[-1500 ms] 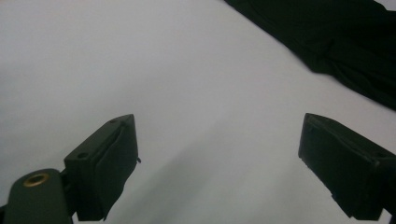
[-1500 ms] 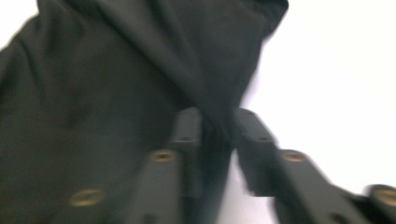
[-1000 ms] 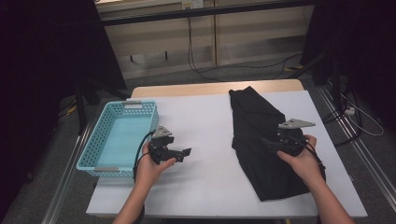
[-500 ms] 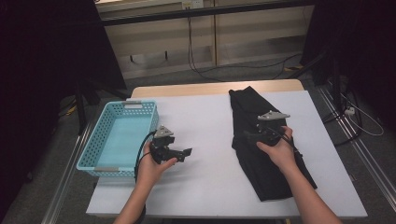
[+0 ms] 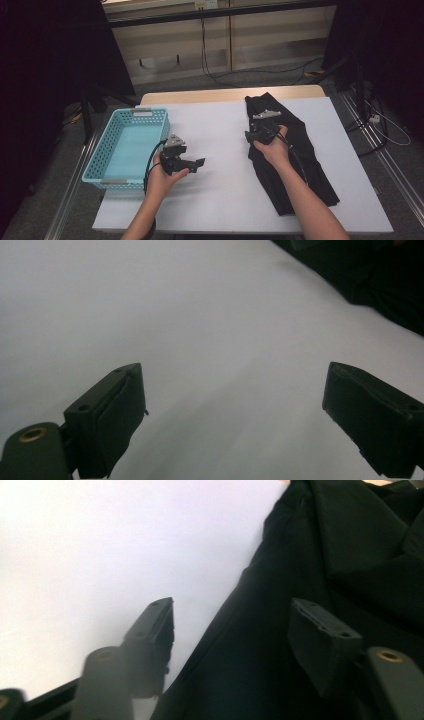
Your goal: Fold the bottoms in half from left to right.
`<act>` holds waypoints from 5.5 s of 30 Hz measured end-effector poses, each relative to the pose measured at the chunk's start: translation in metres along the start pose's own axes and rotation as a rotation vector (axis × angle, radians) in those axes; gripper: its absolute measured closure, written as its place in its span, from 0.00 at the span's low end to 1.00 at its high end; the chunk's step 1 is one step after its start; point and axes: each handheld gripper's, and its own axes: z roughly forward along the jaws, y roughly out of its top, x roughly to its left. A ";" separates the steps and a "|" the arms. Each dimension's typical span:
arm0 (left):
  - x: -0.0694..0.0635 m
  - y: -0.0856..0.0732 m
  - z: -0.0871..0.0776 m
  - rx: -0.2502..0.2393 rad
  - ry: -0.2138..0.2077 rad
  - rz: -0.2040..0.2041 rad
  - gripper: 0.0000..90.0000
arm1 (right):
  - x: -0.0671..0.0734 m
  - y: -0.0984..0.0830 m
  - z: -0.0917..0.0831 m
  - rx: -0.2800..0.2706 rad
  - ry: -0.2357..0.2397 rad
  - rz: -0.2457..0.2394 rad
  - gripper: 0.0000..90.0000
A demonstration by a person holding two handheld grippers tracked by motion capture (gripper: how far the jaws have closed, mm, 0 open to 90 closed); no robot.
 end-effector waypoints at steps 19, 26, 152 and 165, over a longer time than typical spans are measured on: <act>0.001 -0.001 -0.002 0.006 0.006 0.011 0.12 | 0.016 -0.001 -0.004 0.026 0.117 -0.095 0.95; 0.002 0.001 -0.006 -0.012 0.005 0.002 0.12 | 0.020 -0.001 -0.003 -0.011 0.015 -0.083 0.56; 0.007 0.005 0.016 0.065 0.055 -0.089 1.00 | 0.055 0.024 -0.041 -0.135 0.331 -0.101 0.97; 0.005 0.023 0.024 -0.020 0.094 0.033 0.47 | 0.049 0.023 -0.024 -0.097 0.328 -0.036 0.97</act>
